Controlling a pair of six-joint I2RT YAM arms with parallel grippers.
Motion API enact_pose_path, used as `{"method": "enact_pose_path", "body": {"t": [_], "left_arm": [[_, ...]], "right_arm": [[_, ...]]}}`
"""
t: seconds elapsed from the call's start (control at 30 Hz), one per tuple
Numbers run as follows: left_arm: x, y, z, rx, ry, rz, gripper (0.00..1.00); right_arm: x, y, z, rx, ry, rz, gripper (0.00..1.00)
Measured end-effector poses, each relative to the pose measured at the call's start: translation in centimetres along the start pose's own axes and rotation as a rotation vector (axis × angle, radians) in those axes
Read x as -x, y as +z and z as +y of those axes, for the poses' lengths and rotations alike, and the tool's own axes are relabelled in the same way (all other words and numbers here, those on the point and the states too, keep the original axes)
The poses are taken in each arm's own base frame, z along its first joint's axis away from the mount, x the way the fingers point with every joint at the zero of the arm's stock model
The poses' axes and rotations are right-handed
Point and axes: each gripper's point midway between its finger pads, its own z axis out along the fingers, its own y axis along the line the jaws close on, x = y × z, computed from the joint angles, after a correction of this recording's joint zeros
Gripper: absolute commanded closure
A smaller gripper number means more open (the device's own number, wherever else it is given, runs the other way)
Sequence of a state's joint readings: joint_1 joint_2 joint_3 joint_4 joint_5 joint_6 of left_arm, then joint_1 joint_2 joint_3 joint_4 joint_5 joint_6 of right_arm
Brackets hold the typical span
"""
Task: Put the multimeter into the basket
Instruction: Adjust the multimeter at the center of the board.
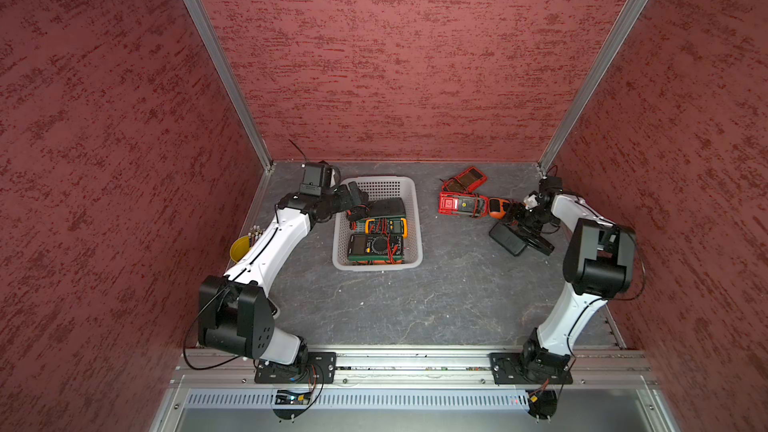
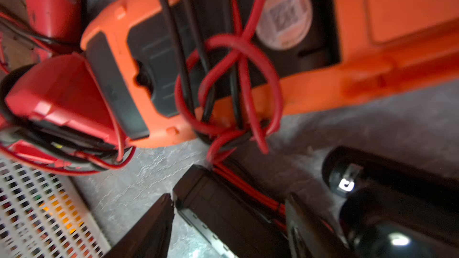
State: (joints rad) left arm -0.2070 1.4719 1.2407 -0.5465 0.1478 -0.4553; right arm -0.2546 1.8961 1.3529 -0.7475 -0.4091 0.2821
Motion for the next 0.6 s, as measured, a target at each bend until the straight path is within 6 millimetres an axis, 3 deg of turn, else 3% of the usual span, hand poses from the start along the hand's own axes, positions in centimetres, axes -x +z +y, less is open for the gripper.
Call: {"method": "enact_pose_path", "body": {"t": [0.6], "left_arm": [[0.0, 0.0, 0.0, 0.000, 0.000, 0.000, 0.00]], "right_arm": [[-4.1, 0.1, 5.7, 0.097, -0.053, 0.036, 0.29]]}}
